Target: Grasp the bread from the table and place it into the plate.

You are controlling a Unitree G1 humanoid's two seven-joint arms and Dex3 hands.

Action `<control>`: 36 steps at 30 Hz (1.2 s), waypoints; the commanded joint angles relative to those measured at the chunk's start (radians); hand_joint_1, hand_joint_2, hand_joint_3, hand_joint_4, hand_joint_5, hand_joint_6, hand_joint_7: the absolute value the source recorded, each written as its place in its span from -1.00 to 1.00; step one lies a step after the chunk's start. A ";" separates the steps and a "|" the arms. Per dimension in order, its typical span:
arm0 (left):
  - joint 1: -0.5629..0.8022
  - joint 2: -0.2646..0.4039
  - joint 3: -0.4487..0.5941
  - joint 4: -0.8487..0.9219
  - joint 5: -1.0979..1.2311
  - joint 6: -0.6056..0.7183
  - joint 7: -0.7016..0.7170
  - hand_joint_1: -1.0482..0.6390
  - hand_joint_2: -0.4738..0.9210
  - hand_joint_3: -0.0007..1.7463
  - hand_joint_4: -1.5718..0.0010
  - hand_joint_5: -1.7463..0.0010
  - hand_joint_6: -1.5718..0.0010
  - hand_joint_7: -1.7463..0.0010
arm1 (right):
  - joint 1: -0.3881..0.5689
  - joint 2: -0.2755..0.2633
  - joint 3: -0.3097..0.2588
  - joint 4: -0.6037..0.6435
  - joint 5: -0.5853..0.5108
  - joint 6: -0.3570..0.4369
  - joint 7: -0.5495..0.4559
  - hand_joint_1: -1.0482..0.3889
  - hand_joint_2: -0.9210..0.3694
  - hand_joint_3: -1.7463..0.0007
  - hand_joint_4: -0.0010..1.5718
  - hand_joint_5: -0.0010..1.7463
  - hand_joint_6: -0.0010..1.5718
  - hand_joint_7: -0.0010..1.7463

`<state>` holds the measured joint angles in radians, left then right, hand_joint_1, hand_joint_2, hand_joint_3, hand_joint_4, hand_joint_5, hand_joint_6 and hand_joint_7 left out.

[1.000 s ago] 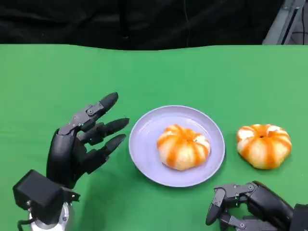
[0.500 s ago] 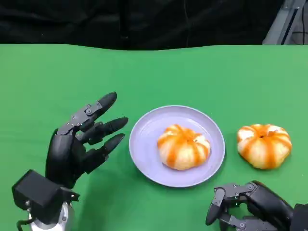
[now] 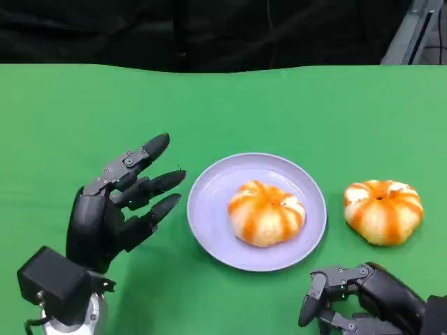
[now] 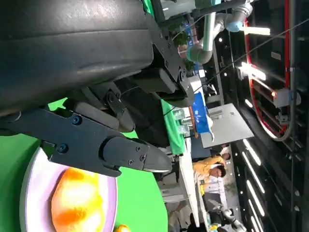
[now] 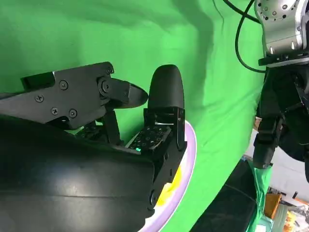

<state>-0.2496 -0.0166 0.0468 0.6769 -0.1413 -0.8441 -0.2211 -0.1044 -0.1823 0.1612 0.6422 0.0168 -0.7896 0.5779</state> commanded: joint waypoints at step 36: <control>0.073 0.013 0.081 -0.010 -0.093 0.010 -0.108 -0.28 1.00 -0.87 -0.20 0.99 0.14 1.00 | 0.030 -0.024 -0.005 -0.057 0.007 0.033 -0.003 0.41 -1.00 0.45 -0.10 0.80 0.01 0.25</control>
<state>-0.1795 -0.0153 0.1181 0.6616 -0.2247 -0.8326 -0.3176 -0.0827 -0.1905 0.1616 0.6006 0.0168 -0.7657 0.5768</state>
